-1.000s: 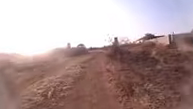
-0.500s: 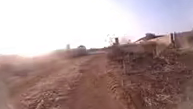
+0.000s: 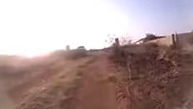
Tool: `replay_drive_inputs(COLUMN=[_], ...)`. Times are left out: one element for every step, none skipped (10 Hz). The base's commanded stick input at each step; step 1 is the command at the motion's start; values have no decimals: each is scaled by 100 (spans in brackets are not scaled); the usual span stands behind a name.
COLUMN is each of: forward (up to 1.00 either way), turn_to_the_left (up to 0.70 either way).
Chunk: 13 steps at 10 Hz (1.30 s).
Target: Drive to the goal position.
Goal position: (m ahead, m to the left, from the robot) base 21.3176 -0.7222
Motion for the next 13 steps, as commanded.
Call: replay_drive_inputs(forward=[69,69,69,69,69,69,69,69,69,69,69,69,69], turn_to_the_left=[0,0,0,0,0,0,0,0,0,0,0,0,0])
